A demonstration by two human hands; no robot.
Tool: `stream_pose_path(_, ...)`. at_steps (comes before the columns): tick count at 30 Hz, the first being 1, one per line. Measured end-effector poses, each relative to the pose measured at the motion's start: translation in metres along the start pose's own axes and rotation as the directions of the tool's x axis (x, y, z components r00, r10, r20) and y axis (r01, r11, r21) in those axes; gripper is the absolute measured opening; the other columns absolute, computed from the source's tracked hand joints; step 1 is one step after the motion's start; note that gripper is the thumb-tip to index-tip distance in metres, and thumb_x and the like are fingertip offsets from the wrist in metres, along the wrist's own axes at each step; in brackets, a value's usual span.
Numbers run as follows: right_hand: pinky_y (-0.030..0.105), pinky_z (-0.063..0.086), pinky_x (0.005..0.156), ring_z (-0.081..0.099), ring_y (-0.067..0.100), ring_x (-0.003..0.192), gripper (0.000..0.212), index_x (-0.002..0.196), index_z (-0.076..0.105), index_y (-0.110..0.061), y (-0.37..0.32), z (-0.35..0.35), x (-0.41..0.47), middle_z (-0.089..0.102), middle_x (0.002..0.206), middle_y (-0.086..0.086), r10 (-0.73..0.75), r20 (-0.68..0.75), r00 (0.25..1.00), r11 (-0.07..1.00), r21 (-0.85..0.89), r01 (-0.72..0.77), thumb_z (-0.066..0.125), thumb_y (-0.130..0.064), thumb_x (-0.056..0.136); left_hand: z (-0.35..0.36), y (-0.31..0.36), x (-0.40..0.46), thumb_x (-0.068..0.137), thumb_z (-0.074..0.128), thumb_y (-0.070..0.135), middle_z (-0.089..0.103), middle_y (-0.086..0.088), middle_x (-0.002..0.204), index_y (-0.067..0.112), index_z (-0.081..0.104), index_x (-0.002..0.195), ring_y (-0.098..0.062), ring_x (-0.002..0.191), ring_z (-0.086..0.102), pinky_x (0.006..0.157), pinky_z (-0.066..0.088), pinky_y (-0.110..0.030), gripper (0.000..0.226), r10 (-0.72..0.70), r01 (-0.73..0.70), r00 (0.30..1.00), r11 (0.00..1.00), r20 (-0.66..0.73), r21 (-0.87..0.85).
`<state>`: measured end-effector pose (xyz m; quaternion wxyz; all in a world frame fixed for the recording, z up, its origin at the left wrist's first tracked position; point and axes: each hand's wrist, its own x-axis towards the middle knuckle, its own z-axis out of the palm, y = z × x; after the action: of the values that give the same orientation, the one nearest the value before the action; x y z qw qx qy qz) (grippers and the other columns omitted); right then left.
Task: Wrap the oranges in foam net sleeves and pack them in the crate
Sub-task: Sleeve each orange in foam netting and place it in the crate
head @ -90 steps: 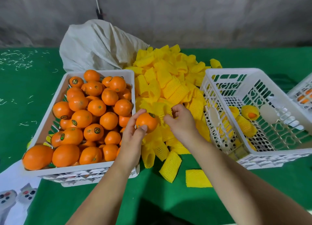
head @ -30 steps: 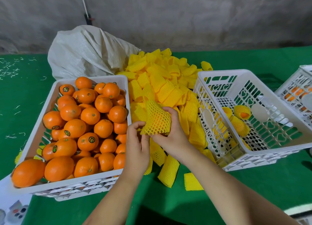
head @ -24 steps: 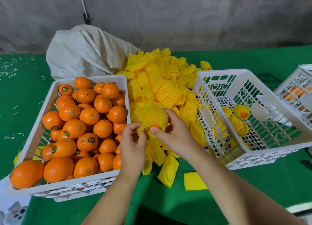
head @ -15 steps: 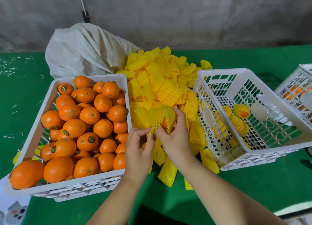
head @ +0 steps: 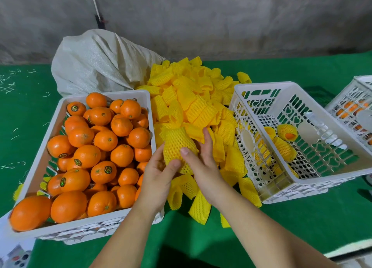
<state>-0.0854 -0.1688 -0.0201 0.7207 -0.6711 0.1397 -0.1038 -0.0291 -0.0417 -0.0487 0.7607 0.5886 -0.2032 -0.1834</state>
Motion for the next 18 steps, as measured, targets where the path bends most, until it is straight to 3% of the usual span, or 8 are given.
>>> stream_pose_path(3,0.039,0.059,0.096,0.063,0.007,0.125,0.082,0.147,0.049,-0.045,0.005,-0.008,0.013,0.061,0.142,-0.016,0.084,0.04,0.996,0.996,0.007,-0.084,0.079,-0.068,0.074,0.001,-0.004,-0.001,0.102,0.07,0.027,0.053,-0.007,0.157,0.019,0.028,0.165,-0.031,0.134,0.062,0.097,0.06,-0.045,0.077,-0.018,0.016,1.0,0.992,0.02,0.125)
stream_pose_path(6,0.052,0.057,0.099,0.066,0.02,0.124,0.088,0.142,0.056,-0.035,0.002,-0.028,0.021,0.068,0.136,-0.007,0.089,-0.079,0.993,0.992,0.094,-0.081,0.082,-0.074,0.067,0.01,-0.009,-0.001,0.103,0.066,0.033,0.014,0.014,0.175,0.037,0.0,0.168,-0.019,0.159,0.027,0.118,0.041,-0.031,0.093,0.034,-0.105,0.985,0.897,0.17,0.429)
stream_pose_path(8,0.049,0.061,0.09,0.068,0.023,0.121,0.107,0.147,0.049,-0.031,-0.005,-0.053,0.027,0.067,0.137,-0.005,0.112,-0.203,0.973,0.985,0.154,-0.081,0.085,-0.078,0.059,0.01,-0.008,0.0,0.101,0.065,0.048,0.002,0.019,0.174,0.036,0.005,0.168,-0.022,0.161,0.018,0.118,0.037,-0.028,0.091,0.11,-0.171,0.984,0.789,0.137,0.59)
stream_pose_path(11,0.048,0.06,0.092,0.066,0.022,0.117,0.102,0.143,0.042,-0.035,-0.022,-0.106,0.033,0.063,0.134,-0.002,0.031,-0.424,0.905,0.996,-0.067,-0.066,0.088,-0.073,0.06,-0.024,0.001,0.019,0.101,0.055,0.054,0.023,-0.001,0.167,0.023,0.031,0.163,-0.03,0.149,0.035,0.118,0.04,-0.051,0.073,0.258,-0.091,0.961,0.63,-0.097,0.771)
stream_pose_path(13,0.046,0.059,0.088,0.064,0.024,0.11,0.079,0.131,0.044,-0.036,-0.027,-0.149,0.038,0.058,0.128,0.001,-0.093,-0.545,0.833,0.959,-0.275,-0.073,0.089,-0.057,0.07,-0.062,0.003,0.039,0.099,0.061,0.044,0.021,-0.019,0.168,0.016,0.031,0.163,-0.042,0.152,0.025,0.121,0.028,-0.063,0.076,0.276,0.065,0.942,0.416,-0.194,0.907)
stream_pose_path(15,0.043,0.056,0.08,0.057,0.025,0.107,0.074,0.136,0.041,-0.032,-0.029,-0.188,0.045,0.047,0.131,0.004,-0.163,-0.662,0.731,0.909,-0.388,-0.149,0.087,-0.04,0.079,-0.086,-0.002,0.049,0.097,0.071,0.034,0.011,-0.026,0.17,0.018,0.027,0.165,-0.055,0.15,0.02,0.117,0.025,-0.07,0.083,0.209,0.193,0.948,0.222,-0.24,0.956)
stream_pose_path(16,0.04,0.052,0.076,0.054,0.025,0.106,0.074,0.142,0.038,-0.032,-0.028,-0.204,0.047,0.041,0.134,0.004,-0.155,-0.713,0.683,0.899,-0.389,-0.202,0.083,-0.031,0.083,-0.09,-0.008,0.049,0.094,0.076,0.027,0.01,-0.028,0.17,0.017,0.031,0.164,-0.059,0.146,0.024,0.113,0.027,-0.073,0.084,0.212,0.196,0.95,0.167,-0.23,0.966)
stream_pose_path(18,0.039,0.049,0.074,0.052,0.024,0.106,0.069,0.151,0.032,-0.035,-0.019,-0.228,0.048,0.035,0.143,0.003,-0.066,-0.786,0.615,0.909,-0.302,-0.288,0.067,-0.019,0.094,-0.092,-0.018,0.048,0.088,0.08,0.015,0.016,-0.029,0.168,0.015,0.041,0.157,-0.063,0.139,0.03,0.105,0.032,-0.077,0.079,0.264,0.172,0.941,0.169,-0.212,0.971)
